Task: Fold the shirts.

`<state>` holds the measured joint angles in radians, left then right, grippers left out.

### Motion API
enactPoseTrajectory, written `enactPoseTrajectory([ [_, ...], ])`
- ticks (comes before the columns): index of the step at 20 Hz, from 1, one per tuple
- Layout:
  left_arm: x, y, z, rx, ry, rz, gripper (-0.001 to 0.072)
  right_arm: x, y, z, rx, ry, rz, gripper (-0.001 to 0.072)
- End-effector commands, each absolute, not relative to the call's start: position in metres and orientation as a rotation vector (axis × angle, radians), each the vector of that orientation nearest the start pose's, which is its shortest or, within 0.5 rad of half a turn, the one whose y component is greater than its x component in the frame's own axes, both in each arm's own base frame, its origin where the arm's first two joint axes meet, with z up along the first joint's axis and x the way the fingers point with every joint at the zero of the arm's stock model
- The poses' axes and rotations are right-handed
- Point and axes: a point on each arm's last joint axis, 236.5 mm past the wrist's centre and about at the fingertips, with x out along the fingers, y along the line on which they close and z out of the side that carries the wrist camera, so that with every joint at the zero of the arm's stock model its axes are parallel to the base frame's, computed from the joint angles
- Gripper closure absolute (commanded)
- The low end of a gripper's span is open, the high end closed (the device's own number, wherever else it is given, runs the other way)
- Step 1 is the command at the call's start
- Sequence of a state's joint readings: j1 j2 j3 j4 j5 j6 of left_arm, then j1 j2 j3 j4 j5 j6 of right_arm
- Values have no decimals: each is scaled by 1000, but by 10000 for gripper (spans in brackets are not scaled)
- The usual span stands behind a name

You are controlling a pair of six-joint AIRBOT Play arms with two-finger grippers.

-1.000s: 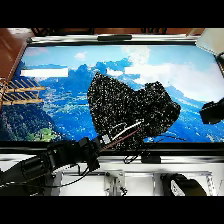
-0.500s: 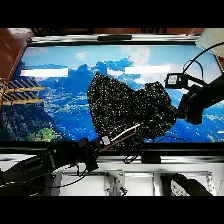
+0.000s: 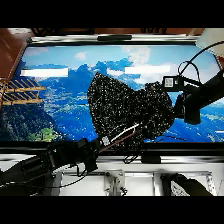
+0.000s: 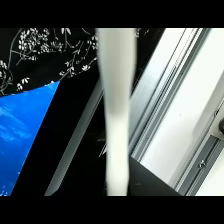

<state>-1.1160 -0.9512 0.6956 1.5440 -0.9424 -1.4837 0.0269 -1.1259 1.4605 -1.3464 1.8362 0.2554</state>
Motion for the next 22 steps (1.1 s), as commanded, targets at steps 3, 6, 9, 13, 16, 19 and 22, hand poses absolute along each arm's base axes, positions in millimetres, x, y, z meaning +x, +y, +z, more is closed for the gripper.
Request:
enactPoseTrajectory([
  [3, 128, -273, -32, 718, 1054, -1032, 660, 258, 70, 169, -951, 956, 1090, 253],
  [6, 128, -273, -32, 718, 1054, -1032, 660, 258, 56, 165, -993, 996, 1063, 253],
  [9, 128, -273, -32, 718, 1054, -1032, 660, 259, 51, 136, -1002, 1068, 1124, 253],
  [13, 128, -273, -32, 718, 1056, -1032, 660, 277, 42, 109, -1003, 1125, 1109, 253],
  [16, 126, -270, -33, 726, 1069, -1029, 660, 283, 39, 116, -1043, 1084, 1068, 253],
  [19, 126, -270, -33, 728, 1071, -1029, 660, 282, 41, 126, -1079, 1026, 1063, 252],
  [22, 126, -270, -33, 728, 1071, -1029, 660, 283, 50, 122, -1082, 998, 1121, 253],
])
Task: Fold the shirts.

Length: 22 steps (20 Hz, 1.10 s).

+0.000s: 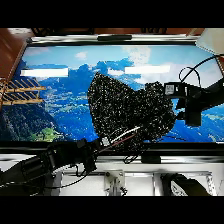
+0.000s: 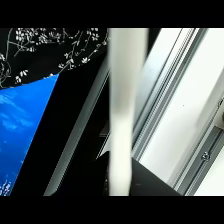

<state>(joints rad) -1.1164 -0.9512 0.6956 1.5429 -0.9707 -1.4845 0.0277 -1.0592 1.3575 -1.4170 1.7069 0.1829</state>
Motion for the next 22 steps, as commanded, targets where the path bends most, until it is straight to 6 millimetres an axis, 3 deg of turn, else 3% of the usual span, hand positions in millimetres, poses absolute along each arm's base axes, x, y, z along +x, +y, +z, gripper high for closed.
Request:
enactPoseTrajectory([
  [1, 126, -270, -33, 728, 1071, -1029, 660, 285, 50, 118, -1074, 1010, 1133, 253],
  [7, 126, -270, -33, 728, 1071, -1029, 660, 294, 59, 93, -1037, 1034, 1234, 253],
  [13, 131, -268, -33, 757, 1052, -1023, 660, 281, 85, 83, -1037, 1025, 1357, 258],
  [17, 131, -268, -33, 760, 1050, -1025, 660, 264, 88, 72, -1017, 1080, 1418, 287],
  [18, 131, -267, -33, 763, 1048, -1024, 660, 261, 87, 72, -1006, 1099, 1419, 381],
  [20, 132, -269, -32, 759, 1039, -1025, 660, 258, 87, 72, -981, 1122, 1407, 452],
  [21, 133, -270, -32, 755, 1034, -1027, 659, 255, 89, 73, -950, 1144, 1401, 603],
  [22, 133, -271, -31, 753, 1029, -1028, 658, 251, 88, 73, -933, 1163, 1402, 639],
])
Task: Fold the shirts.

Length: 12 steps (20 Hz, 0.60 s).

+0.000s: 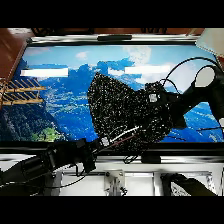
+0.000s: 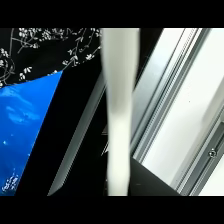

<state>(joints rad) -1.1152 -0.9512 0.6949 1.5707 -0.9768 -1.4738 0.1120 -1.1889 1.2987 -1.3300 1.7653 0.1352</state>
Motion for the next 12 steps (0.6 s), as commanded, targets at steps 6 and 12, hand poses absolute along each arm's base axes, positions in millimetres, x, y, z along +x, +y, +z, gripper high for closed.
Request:
enactPoseTrajectory([
  [6, 141, -250, -34, 852, 1045, -977, 75, 247, 87, 82, -948, 1144, 1390, 640],
  [12, 171, -216, 6, 815, 959, -817, 23, 239, 89, 103, -956, 1087, 1332, 643],
])
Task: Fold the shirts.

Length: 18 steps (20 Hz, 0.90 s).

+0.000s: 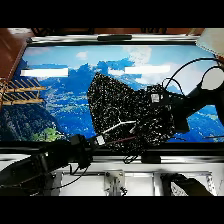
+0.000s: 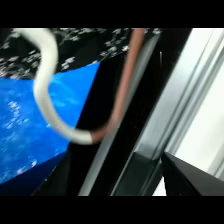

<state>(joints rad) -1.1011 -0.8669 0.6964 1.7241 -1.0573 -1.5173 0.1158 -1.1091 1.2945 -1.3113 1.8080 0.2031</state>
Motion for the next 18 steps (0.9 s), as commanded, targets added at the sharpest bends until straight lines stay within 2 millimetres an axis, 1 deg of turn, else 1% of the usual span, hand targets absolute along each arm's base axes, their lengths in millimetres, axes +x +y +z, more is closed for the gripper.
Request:
enactPoseTrajectory([
  [1, 175, -205, 13, 787, 963, -785, 23, 237, 90, 106, -951, 1080, 1320, 643],
  [4, 188, -166, 34, 686, 975, -664, 24, 233, 92, 117, -913, 1073, 1261, 644],
  [6, 201, -140, 54, 555, 953, -545, 29, 235, 92, 125, -863, 1072, 1171, 644],
  [8, 209, -117, 68, 391, 941, -418, 31, 241, 93, 137, -792, 1050, 1045, 645],
  [9, 211, -108, 73, 270, 947, -342, 36, 244, 94, 144, -742, 1040, 977, 645],
  [10, 210, -106, 73, 147, 967, -290, 40, 244, 94, 150, -695, 1035, 928, 645],
  [11, 206, -114, 70, 33, 1006, -280, 49, 241, 94, 155, -655, 1037, 888, 645],
  [12, 202, -133, 69, -68, 1035, -316, 138, 239, 94, 159, -624, 1038, 858, 645],
  [13, 200, -157, 71, -153, 1041, -382, 175, 237, 93, 162, -602, 1037, 837, 645],
  [15, 210, -211, 82, -347, 1009, -512, 175, 234, 93, 166, -568, 1039, 807, 645],
  [16, 216, -235, 86, -426, 993, -556, 173, 234, 93, 166, -545, 1048, 793, 645],
  [18, 223, -282, 85, -544, 990, -625, 170, 236, 93, 166, -508, 1058, 767, 645],
])
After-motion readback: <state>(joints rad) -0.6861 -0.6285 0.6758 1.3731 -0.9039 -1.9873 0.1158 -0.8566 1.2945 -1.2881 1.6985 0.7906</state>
